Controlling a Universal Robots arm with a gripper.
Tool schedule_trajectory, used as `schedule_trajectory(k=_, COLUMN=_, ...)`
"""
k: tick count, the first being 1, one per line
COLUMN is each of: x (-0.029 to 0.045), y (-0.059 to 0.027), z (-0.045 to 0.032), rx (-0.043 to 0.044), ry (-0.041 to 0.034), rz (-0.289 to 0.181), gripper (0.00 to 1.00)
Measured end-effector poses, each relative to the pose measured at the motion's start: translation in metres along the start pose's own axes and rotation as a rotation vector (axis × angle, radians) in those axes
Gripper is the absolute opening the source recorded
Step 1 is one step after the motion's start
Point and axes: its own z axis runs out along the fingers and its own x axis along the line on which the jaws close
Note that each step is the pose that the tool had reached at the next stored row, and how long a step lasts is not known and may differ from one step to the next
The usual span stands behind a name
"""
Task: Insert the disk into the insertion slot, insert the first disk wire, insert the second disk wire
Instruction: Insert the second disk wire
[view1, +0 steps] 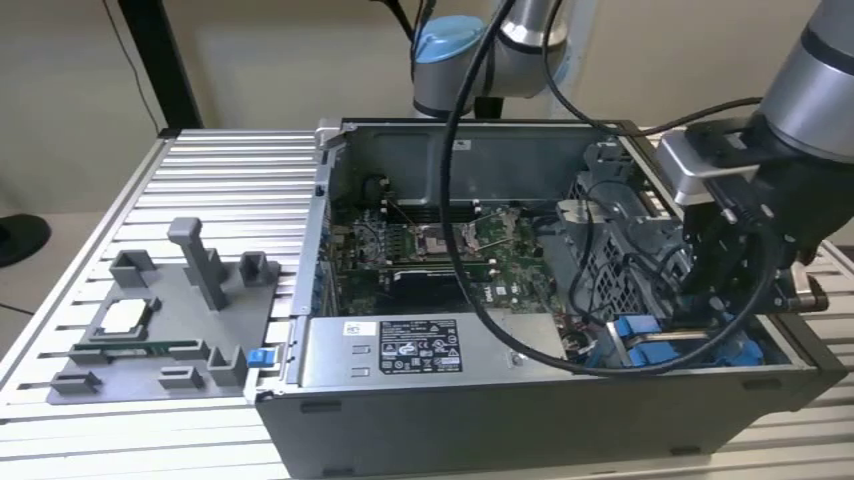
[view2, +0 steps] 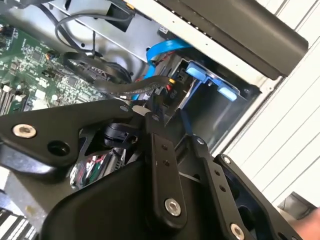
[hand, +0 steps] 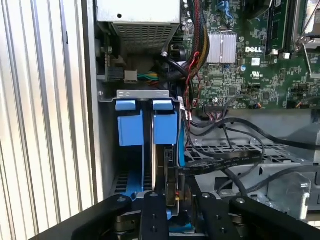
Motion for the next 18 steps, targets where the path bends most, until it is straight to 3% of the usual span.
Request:
schedule_trajectory(k=10, x=-0.0039, y=-0.0044, z=-0.0440, rx=-0.0029, ry=0.0005, rz=0.000, gripper=1.00)
schedule_trajectory(k=18, x=-0.0040, y=-0.0045, z=-0.0449, rx=-0.0030, ry=0.0003, rz=0.000, gripper=1.00)
